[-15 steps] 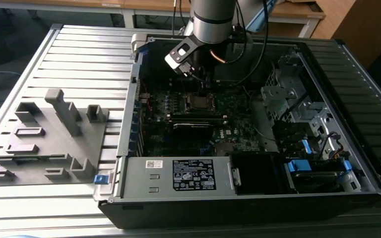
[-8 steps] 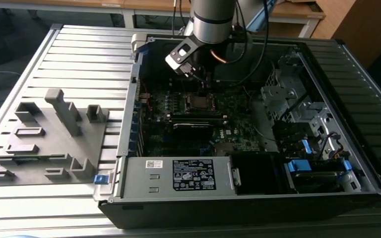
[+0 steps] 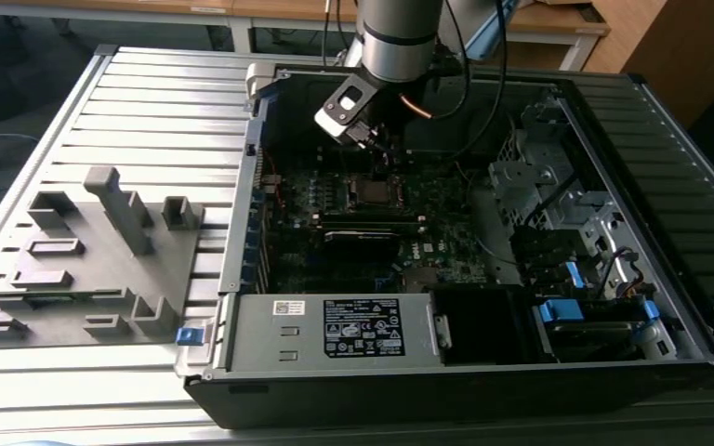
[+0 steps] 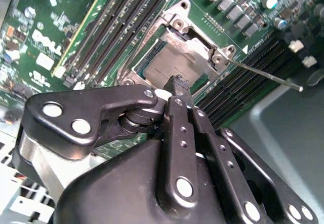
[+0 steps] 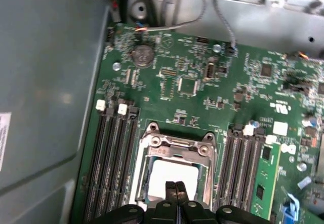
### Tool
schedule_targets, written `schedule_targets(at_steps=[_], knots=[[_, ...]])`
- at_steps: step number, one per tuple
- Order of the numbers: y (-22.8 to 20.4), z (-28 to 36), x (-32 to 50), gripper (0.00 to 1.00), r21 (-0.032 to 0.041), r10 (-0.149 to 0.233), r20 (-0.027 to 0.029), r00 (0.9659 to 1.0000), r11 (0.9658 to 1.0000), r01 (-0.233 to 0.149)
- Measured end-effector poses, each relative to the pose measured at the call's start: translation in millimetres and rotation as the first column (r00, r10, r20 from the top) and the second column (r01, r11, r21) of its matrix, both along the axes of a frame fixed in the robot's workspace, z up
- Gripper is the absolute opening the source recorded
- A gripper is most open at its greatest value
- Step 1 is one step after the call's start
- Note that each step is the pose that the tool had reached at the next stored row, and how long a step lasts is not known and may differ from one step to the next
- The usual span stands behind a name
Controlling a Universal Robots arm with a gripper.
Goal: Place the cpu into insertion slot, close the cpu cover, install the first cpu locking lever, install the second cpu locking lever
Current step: 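Close the cpu cover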
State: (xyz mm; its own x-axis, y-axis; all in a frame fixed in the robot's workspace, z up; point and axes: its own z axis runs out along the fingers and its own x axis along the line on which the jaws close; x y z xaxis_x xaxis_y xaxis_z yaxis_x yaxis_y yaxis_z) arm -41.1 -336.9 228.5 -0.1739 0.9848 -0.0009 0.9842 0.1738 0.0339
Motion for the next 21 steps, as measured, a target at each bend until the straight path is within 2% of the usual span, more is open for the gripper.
schedule_targets(at_steps=[4,9,11,17,19,21], knots=[[0.0,-0.1,0.0,0.11,0.0001,0.066,0.0000,0.9978,0.9978,-0.066],[0.0,-0.1,0.0,0.11,0.0000,0.141,0.0000,0.9901,0.9901,-0.141],[0.0,-0.2,0.0,0.11,0.0001,0.149,0.0000,0.9889,0.9889,-0.149],[0.0,-0.1,0.0,0.11,0.0001,0.151,0.0000,0.9886,0.9886,-0.151],[0.0,-0.1,0.0,0.11,0.0001,0.165,0.0000,0.9863,0.9863,-0.165],[0.0,-0.1,0.0,0.11,0.0001,0.191,0.0000,0.9817,0.9817,-0.191]])
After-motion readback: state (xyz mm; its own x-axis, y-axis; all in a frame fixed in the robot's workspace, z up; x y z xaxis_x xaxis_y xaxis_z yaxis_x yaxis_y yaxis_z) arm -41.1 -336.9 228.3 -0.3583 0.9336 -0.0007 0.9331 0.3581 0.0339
